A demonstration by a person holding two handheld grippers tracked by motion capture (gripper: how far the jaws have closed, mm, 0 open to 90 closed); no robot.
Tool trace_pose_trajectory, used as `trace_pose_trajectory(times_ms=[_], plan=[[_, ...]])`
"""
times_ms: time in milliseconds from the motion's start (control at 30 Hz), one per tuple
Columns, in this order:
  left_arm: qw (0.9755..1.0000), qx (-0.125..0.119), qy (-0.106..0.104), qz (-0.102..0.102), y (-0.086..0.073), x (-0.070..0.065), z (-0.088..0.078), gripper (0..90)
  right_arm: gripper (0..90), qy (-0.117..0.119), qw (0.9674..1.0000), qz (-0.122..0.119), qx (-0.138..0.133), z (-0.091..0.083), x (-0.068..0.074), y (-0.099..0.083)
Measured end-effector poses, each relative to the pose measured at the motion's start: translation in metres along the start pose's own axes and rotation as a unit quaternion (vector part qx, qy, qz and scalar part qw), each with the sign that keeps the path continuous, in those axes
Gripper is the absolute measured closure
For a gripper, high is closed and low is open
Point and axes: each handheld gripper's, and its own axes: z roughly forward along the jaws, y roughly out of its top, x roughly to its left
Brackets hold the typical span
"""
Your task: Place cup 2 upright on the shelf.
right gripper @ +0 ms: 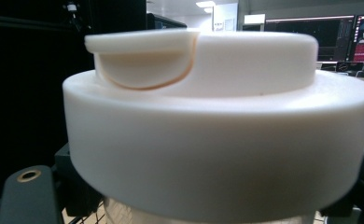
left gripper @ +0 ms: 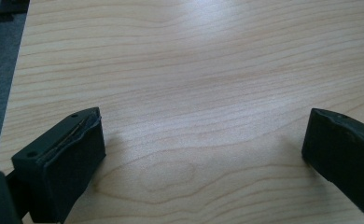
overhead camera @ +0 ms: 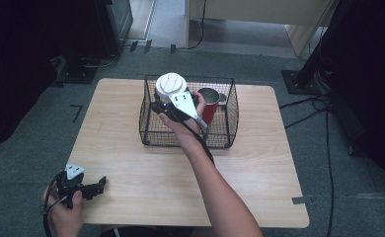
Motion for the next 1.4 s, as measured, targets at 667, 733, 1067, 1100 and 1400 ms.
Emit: trace_pose_trajectory(times_ms=[667,733,1067,1100,1400], plan=[[1.0000,0.000,0.000,0.000,0.000,0.000,0.000,0.0,15.6,-0.012,0.9993,-0.005,0.035,0.033,0.000,-0.029],[1.0000,0.000,0.000,0.000,0.000,0.000,0.000,0.0,15.6,-0.011,0.9992,-0.010,0.038,0.038,0.000,-0.033],[1.0000,0.000,0.000,0.000,0.000,0.000,0.000,0.0,15.6,-0.002,0.9986,-0.017,0.049,0.047,0.004,-0.038],[1.0000,0.000,0.000,0.000,0.000,0.000,0.000,0.0,15.6,-0.002,0.9986,-0.014,0.051,0.048,0.004,-0.039],[1.0000,0.000,0.000,0.000,0.000,0.000,0.000,0.0,15.6,-0.012,0.9969,-0.017,0.075,0.059,0.000,-0.053]])
